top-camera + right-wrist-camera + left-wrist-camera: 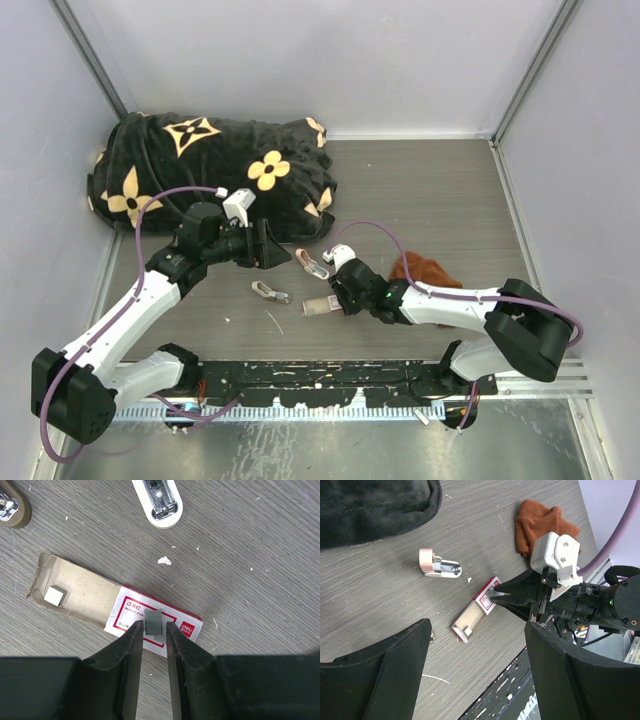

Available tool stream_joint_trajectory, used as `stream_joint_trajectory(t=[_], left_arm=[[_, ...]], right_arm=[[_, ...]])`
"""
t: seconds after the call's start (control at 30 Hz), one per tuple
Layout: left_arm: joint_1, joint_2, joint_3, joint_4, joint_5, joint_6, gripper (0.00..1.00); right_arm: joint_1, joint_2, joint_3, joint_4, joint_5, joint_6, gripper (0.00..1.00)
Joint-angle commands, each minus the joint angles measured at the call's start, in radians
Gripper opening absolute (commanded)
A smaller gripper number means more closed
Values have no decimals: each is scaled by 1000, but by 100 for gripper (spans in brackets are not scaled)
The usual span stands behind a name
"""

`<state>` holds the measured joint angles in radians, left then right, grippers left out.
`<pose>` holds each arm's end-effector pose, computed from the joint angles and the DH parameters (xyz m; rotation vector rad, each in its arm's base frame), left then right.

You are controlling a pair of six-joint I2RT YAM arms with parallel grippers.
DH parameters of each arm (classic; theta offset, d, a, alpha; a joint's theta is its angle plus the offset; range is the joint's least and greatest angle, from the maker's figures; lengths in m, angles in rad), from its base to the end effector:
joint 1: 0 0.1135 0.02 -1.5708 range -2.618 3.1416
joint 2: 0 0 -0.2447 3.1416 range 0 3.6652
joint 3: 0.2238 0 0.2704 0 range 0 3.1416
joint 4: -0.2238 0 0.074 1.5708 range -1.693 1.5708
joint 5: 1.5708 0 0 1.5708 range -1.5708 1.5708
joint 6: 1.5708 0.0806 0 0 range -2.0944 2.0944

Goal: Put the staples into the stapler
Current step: Pick up the staple from the staple box.

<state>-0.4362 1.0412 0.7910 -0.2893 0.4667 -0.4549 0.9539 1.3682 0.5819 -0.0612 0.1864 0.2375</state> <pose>0.2493 -0.1562 0.2426 0.2754 2.1991 -1.0076 0.1863 0.2368 0.0941 -0.7693 2.2996 0.3269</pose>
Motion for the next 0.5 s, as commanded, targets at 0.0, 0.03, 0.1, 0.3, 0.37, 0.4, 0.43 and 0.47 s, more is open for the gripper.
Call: stream_joint_trajectory(t=[0.0,0.03,0.1,0.3,0.37,0.4,0.43,0.47], left_arm=[[5,-13,16,38,9,9,77],[5,-12,15,38,9,9,77],[5,-12,14,40,9,8,77],[5,-7,15,39,7,4,77],[5,-2,18,37,-2,3,77],[5,2,21,31,-13,1,77],[5,9,24,27,-27,-1,77],[5,16,27,26,-39,-7,77]], right_arm=[[7,4,-9,40,23,-3,29],[8,2,-10,40,23,-2,28],[9,-3,-12,40,24,0,26],[9,-40,2,12,76,5,19],[8,-60,10,9,71,4,17],[5,-66,12,8,64,2,16],[-3,-73,16,8,49,-1,15],[-12,-78,20,8,42,-2,15]])
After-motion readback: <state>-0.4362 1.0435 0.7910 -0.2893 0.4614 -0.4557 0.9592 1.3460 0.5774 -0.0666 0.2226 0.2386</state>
